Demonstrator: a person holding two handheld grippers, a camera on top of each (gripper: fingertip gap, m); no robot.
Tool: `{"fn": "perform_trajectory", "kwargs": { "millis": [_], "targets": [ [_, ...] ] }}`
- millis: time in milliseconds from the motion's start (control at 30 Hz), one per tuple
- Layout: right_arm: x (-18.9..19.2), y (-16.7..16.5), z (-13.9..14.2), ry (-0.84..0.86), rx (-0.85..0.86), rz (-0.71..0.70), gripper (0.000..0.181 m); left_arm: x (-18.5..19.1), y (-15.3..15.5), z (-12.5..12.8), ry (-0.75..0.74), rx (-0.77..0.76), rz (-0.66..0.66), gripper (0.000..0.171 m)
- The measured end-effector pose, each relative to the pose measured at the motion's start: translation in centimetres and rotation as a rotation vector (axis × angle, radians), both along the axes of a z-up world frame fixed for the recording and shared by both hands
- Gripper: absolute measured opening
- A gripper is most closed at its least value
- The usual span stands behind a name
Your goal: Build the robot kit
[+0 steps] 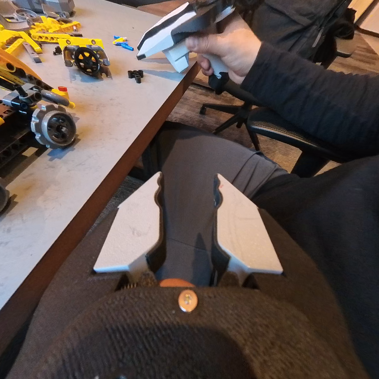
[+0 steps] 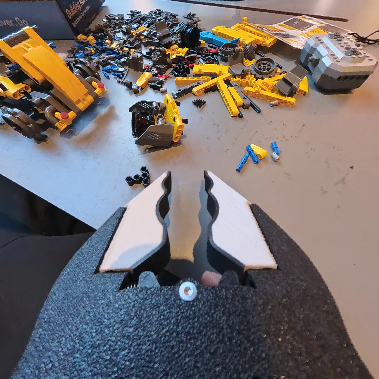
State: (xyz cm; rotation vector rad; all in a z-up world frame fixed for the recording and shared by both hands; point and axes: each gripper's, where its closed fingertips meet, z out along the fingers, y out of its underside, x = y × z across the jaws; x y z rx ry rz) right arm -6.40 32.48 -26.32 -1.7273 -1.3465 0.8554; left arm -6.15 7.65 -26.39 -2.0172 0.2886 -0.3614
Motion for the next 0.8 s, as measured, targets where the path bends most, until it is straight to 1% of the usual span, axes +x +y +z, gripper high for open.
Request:
{"fn": "perform_trajectory", "kwargs": {
  "millis": [133, 233, 500, 600, 667, 800],
  "targets": [
    [0.0, 0.4, 0.2, 0.031, 0.028, -0.025, 0.028, -0.1, 0.2, 0.0, 0.001, 0.002, 0.013, 0.048],
    [0.0, 0.4, 0.2, 0.027, 0.026, -0.023, 0.028, -0.4, 0.3, -0.2, 0.004, -0.004, 0.027, 0.053],
    [0.1, 0.4, 0.3, 0.039, 0.024, -0.028, 0.029, -0.3, 0.6, -0.3, -0.012, -0.005, 0.038, 0.053],
    [0.7, 1.1, 0.2, 0.026, 0.033, -0.070, 0.027, 0.4, 0.7, -0.5, -0.043, -0.023, 0.025, 0.053],
    [1.5, 2.0, 0.1, 0.018, 0.031, -0.107, 0.025, 0.5, 0.8, -0.5, -0.034, -0.020, 0.025, 0.052],
    [2.6, 3.3, 0.0, -0.010, -0.034, -0.155, 0.034, -0.7, 1.2, -0.4, 0.022, 0.005, 0.075, 0.046]
  ]
}}
